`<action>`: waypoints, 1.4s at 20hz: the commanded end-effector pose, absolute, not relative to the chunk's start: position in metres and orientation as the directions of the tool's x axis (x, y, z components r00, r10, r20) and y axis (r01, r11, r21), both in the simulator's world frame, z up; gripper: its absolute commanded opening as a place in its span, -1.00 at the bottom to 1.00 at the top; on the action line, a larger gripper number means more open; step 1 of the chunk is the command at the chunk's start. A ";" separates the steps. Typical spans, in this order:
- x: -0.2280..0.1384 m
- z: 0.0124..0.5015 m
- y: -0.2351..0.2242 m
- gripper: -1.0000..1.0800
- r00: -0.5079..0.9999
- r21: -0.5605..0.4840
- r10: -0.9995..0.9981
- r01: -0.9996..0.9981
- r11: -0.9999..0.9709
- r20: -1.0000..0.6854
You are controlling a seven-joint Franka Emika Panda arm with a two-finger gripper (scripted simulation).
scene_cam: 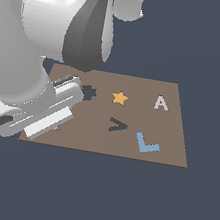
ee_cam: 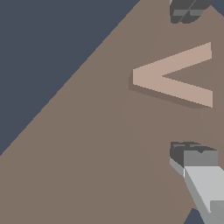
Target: Insert a designated object into the corresponding slot on a board.
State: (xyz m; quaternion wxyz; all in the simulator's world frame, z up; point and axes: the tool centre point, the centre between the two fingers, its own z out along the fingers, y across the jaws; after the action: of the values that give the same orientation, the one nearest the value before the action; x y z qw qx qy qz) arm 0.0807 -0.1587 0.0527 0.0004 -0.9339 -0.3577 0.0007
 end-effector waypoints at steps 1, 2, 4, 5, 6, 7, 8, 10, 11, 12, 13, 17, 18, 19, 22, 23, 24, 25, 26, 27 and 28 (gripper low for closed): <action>0.084 0.051 -0.160 0.92 0.732 0.000 0.682 0.682 -0.732 0.000; 0.085 0.051 -0.161 0.92 0.729 0.000 0.685 0.685 -0.729 0.000; 0.086 0.050 -0.161 0.92 0.726 0.000 0.688 0.688 -0.726 0.000; 0.087 0.050 -0.161 0.92 0.725 0.000 0.689 0.689 -0.725 0.000; 0.087 0.050 -0.161 0.92 0.725 0.000 0.689 0.689 -0.725 0.000; 0.086 0.050 -0.161 0.92 0.727 0.000 0.687 0.687 -0.727 0.000; 0.086 0.050 -0.161 0.92 0.727 0.000 0.687 0.687 -0.727 0.000; 0.086 0.046 -0.161 0.92 0.727 0.000 0.687 0.687 -0.727 0.000; 0.086 0.044 -0.161 0.92 0.726 0.000 0.687 0.687 -0.726 0.000; 0.086 0.040 -0.161 0.92 0.726 0.000 0.688 0.688 -0.726 0.000; 0.087 0.036 -0.161 0.92 0.726 0.000 0.688 0.688 -0.726 0.000; 0.087 0.030 -0.161 0.92 0.725 0.000 0.689 0.689 -0.725 0.000; 0.087 0.030 -0.161 -1.00 0.725 0.000 0.689 0.689 -0.725 0.000; 0.087 0.030 -0.161 -1.00 0.725 0.000 0.689 0.689 -0.725 0.000; 0.087 0.030 -0.161 -1.00 0.725 0.000 0.689 0.689 -0.725 0.000; 0.087 0.030 -0.161 -1.00 0.725 0.000 0.689 0.689 -0.725 0.000; 0.087 0.030 -0.161 -1.00 0.725 0.000 0.689 0.689 -0.725 0.000; 0.087 0.030 -0.161 -1.00 0.725 0.000 0.689 0.689 -0.725 0.000; 0.087 0.030 -0.161 -1.00 0.725 0.000 0.689 0.689 -0.725 0.000; 0.087 0.030 -0.161 -1.00 0.725 0.000 0.689 0.689 -0.725 0.000; 0.087 0.030 -0.161 -1.00 0.725 0.000 0.689 0.689 -0.725 0.000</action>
State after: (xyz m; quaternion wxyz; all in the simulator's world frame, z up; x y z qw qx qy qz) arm 0.0866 -0.1608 0.0301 0.0000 -0.9287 -0.3709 0.0000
